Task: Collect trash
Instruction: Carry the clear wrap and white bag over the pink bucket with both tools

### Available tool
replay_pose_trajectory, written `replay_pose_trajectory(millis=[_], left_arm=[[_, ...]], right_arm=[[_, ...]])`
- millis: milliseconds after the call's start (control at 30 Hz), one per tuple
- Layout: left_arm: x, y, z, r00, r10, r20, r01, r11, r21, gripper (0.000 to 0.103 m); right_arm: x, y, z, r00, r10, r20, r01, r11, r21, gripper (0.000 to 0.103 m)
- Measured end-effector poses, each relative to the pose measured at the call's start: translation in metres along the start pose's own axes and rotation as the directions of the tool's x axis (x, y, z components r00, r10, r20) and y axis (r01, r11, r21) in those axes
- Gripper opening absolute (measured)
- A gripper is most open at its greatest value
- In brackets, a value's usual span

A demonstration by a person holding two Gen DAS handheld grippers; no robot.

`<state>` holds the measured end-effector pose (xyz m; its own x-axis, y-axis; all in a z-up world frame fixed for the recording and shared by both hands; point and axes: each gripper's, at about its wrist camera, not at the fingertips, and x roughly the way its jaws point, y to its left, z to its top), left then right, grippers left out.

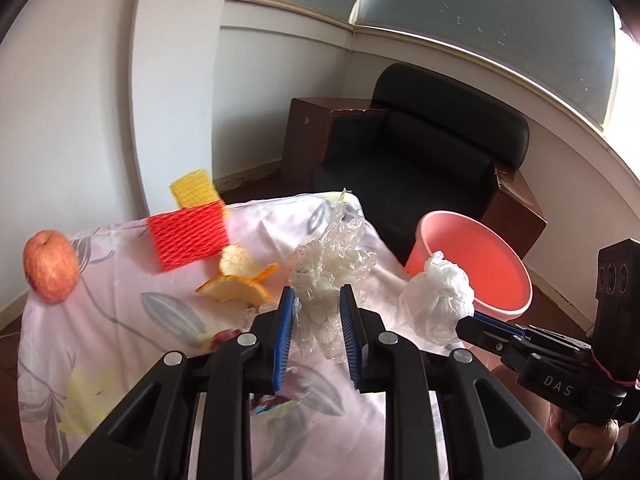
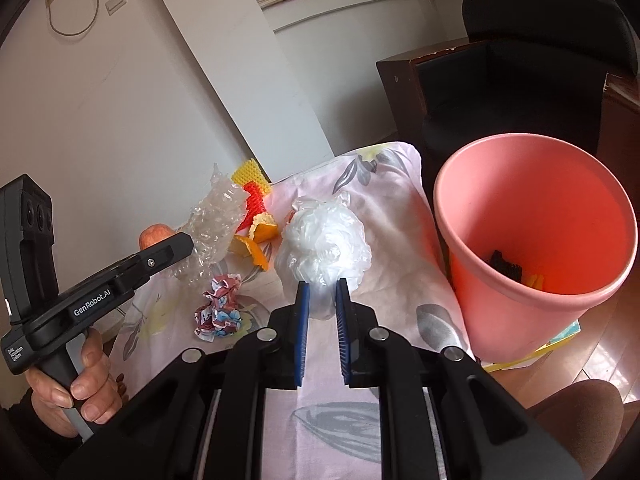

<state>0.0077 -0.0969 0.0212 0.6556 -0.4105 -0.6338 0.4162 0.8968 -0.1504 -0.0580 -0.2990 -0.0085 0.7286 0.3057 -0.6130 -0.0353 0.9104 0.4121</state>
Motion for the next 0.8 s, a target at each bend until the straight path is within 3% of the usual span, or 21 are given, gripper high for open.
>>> replay_pose_trajectory(millis=[300, 800], left_arm=[[0.030, -0.054, 0.017, 1.000, -0.025, -0.012, 0.026, 0.996, 0.085, 0.022], [0.088, -0.133, 0.033, 0.997, -0.061, -0.041, 0.066, 0.990, 0.121, 0.022]], right_arm=[[-0.016, -0.037, 0.011, 0.998, -0.036, 0.053, 0.032, 0.997, 0.071, 0.014], [-0.037, -0.107, 0.032, 0.986, -0.144, 0.082, 0.134, 0.984, 0.116, 0.014]])
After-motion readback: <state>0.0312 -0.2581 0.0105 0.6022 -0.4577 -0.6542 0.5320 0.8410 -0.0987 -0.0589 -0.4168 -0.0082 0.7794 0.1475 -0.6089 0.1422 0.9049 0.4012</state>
